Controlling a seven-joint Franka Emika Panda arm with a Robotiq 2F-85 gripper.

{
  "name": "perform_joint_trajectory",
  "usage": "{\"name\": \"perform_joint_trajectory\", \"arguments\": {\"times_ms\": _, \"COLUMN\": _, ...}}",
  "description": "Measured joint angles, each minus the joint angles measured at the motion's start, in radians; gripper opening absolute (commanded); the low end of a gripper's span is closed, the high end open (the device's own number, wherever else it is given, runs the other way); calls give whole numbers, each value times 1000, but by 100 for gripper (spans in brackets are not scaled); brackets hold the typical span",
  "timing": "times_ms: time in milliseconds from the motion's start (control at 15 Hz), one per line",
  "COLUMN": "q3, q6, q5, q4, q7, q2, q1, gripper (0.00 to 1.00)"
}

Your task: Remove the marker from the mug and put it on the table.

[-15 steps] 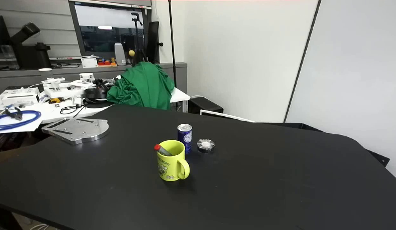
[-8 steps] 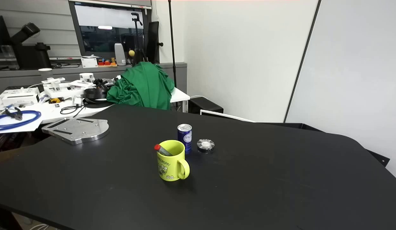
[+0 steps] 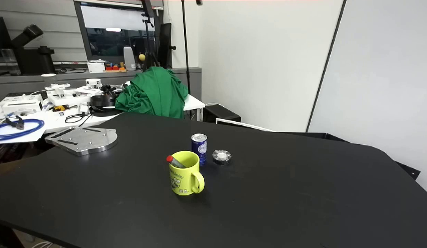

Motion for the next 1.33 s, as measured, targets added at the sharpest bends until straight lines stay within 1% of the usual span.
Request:
{"name": "perform_joint_trajectory", "arguments": {"times_ms": 133, "q3": 23, "q6": 38, "q5": 4, "q4": -20, "q7": 22, "q2": 41, "q1": 15, "gripper": 100}}
{"name": "perform_joint_trajectory", "arguments": {"times_ms": 333, "q3": 56, "q6": 63, "q5": 2, "q4": -34, "q7": 60, "q2": 129, "q1": 26, "gripper": 100}}
{"name": "perform_joint_trajectory", "arguments": {"times_ms": 667, "q3": 66, "q6": 76, "q5": 3, "q4": -11, "q7": 122, "q2": 356, "q1": 23, "gripper": 100}}
{"name": "perform_joint_trajectory", "arguments": {"times_ms": 867, "q3": 66, "q6": 29, "q5": 5, "q4": 59, "q7": 165, "q2": 534, "q1": 24, "gripper": 100}}
{"name": "perform_joint_trajectory", "arguments": {"times_ms": 1067, "q3": 64, "q6": -44, "q5": 13, "q4": 172, "q7": 227, "q2": 720, "q1": 29, "gripper": 100}}
{"name": "perform_joint_trajectory", "arguments": {"times_ms": 1333, "q3": 51, "q6": -162, "q5": 89, "q4": 339, "q7": 296, "q2": 933, "q1": 41, "gripper": 100}}
